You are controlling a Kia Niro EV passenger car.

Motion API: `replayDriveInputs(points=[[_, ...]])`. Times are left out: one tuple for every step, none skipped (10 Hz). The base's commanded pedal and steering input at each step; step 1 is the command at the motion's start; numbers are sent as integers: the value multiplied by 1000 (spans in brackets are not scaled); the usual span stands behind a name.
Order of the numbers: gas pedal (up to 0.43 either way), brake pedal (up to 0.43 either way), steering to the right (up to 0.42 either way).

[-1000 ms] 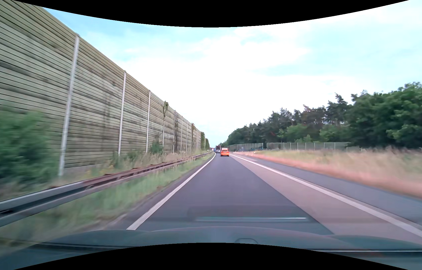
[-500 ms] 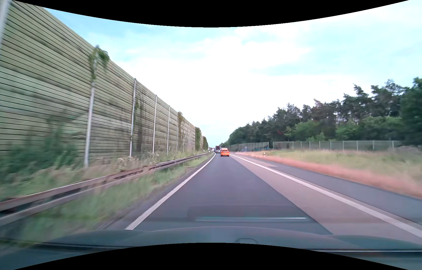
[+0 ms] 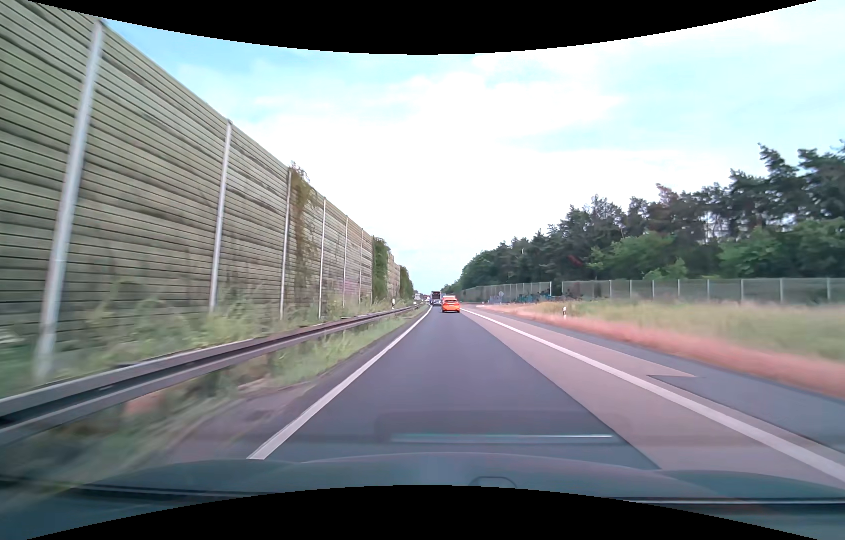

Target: Follow the waypoints while adhering to traffic rules and regulations

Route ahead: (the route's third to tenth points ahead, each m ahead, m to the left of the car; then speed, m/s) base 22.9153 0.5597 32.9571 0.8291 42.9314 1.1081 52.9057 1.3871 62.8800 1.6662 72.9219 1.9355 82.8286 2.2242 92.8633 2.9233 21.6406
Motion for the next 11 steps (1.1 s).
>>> replayDriveInputs(points=[[0, 0, -6], [0, 0, -6], [0, 0, -6], [0, 0, -6], [0, 0, -6], [0, 0, -6], [0, 0, -6], [0, 0, -6], [0, 0, -6], [0, 0, -6], [0, 0, -6]])
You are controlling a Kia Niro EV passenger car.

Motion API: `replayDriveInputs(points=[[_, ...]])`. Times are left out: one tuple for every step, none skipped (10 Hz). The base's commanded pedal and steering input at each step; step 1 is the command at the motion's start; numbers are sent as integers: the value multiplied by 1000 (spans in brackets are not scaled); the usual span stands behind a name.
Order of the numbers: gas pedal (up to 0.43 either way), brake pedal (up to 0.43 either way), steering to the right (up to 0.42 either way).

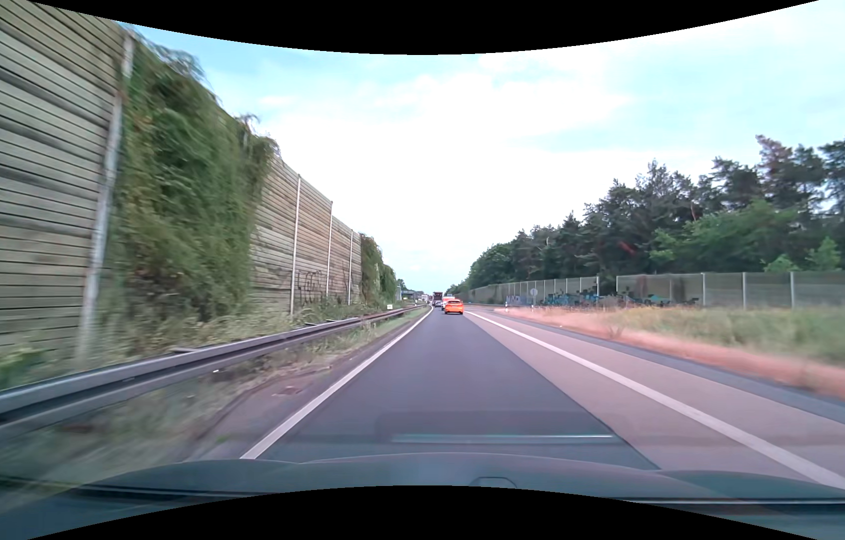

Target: Follow the waypoints while adhering to traffic rules and regulations

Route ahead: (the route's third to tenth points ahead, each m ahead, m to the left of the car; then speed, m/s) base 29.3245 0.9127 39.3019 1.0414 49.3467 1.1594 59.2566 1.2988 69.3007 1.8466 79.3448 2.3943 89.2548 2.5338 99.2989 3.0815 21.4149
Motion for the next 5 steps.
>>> replayDriveInputs(points=[[0, 0, -6], [0, 0, -6], [0, 0, -6], [0, 0, -6], [0, 0, -6]])
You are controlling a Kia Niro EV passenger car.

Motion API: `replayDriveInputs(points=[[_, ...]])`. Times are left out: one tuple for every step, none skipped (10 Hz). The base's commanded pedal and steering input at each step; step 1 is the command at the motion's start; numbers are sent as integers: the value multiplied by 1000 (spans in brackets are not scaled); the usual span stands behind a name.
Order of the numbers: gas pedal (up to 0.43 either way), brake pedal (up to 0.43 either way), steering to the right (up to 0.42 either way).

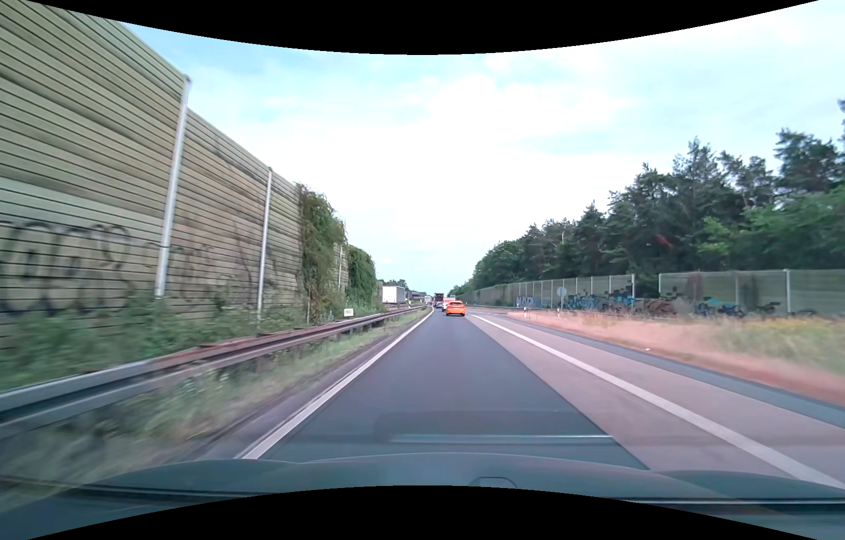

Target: Follow the waypoints while adhering to traffic rules and regulations

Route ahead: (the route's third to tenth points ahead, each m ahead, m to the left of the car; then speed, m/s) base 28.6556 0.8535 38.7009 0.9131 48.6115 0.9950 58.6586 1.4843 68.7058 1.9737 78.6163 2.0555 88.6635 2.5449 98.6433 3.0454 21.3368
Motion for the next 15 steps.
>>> replayDriveInputs(points=[[0, 0, -6], [0, 0, -6], [0, 0, -6], [0, 0, -6], [0, 0, -6], [0, 0, -6], [0, 0, -6], [0, 0, -6], [0, 0, -6], [0, 0, -6], [0, 0, -6], [0, 0, -6], [0, 0, -6], [0, 0, -5], [0, 0, -4]])
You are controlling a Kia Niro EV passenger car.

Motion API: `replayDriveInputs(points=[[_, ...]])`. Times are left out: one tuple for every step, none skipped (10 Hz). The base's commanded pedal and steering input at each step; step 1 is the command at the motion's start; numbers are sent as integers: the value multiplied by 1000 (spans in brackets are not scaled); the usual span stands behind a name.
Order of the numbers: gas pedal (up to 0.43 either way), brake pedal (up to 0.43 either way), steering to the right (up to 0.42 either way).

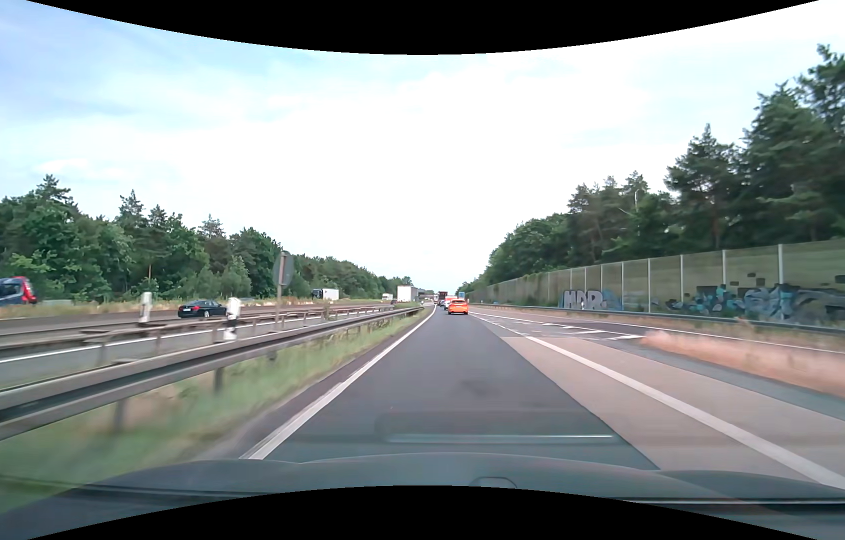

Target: Follow the waypoints while adhering to traffic rules and regulations

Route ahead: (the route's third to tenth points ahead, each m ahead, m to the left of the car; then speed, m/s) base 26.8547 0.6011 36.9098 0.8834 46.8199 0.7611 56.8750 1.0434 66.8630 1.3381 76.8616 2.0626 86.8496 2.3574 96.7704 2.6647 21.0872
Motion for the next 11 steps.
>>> replayDriveInputs(points=[[0, 0, -3], [0, 0, -2], [0, 0, -3], [0, 0, -3], [28, 0, -3], [28, 0, -3], [39, 0, -3], [47, 0, -3], [47, 0, -3], [47, 0, -3], [59, 0, -4]])
